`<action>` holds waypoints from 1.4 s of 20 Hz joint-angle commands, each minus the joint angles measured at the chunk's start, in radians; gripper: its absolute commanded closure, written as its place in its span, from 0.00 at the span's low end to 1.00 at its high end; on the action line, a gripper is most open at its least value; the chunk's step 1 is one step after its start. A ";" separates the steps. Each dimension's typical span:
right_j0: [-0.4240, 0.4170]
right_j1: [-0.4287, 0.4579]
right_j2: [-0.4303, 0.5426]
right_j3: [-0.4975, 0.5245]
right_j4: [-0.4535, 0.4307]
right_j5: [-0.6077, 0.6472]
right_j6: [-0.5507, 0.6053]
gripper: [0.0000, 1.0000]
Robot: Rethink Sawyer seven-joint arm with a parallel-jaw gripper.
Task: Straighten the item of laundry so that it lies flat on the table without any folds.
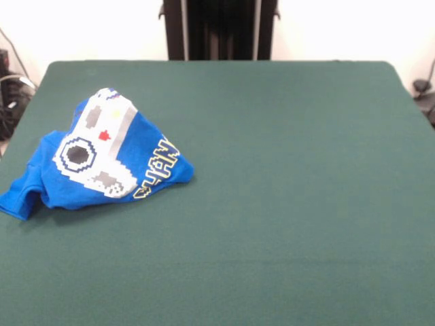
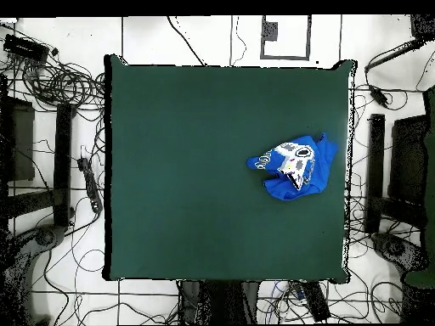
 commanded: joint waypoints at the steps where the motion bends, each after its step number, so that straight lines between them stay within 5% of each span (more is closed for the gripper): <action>1: 0.090 0.093 -0.144 -0.136 -0.038 0.226 0.318 1.00; 13: 0.093 0.162 -0.197 -0.233 0.026 0.240 0.328 1.00; 28: 0.141 0.173 -0.240 -0.202 0.083 0.209 0.361 1.00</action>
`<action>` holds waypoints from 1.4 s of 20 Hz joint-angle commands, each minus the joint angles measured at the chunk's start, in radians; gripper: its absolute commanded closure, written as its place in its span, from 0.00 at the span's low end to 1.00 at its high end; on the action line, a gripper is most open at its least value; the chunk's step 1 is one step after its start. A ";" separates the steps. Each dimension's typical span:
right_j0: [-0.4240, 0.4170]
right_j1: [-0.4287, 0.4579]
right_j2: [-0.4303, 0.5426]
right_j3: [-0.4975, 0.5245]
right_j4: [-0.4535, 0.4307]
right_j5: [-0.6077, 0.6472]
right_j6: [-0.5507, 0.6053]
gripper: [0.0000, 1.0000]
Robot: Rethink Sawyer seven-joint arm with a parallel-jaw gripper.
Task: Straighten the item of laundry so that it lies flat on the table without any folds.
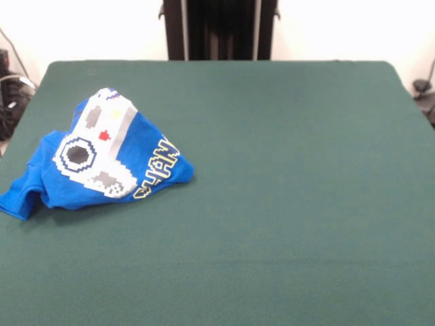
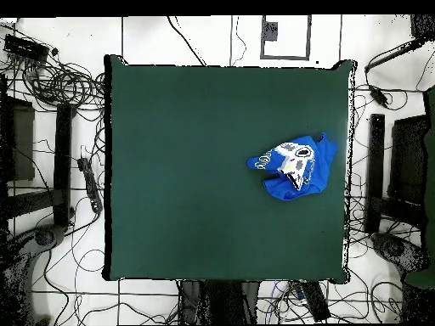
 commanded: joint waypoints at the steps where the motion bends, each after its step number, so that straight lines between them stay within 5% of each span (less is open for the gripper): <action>1: 0.093 0.074 0.015 0.072 0.065 0.097 0.353 1.00; 28: 0.300 0.170 -0.096 0.135 0.169 0.085 0.701 1.00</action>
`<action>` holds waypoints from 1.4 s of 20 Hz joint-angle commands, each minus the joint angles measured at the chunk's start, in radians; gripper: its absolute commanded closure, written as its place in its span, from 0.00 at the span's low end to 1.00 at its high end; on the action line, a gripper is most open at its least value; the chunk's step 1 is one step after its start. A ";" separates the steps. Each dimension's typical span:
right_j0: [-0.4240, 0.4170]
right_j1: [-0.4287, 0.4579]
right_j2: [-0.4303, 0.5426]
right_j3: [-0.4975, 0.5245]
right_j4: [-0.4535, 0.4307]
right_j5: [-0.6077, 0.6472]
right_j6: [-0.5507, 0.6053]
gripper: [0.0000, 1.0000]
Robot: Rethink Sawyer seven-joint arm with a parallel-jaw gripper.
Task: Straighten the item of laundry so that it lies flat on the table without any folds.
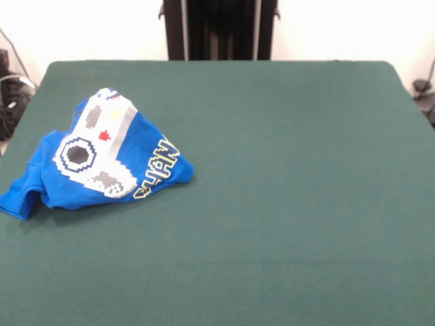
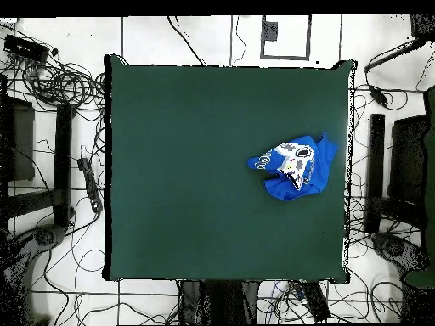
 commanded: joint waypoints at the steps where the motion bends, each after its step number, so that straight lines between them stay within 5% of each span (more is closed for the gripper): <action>1: 0.088 0.080 0.016 0.135 0.069 0.082 0.384 1.00; 28: 0.270 0.215 -0.035 0.140 0.221 0.072 0.723 1.00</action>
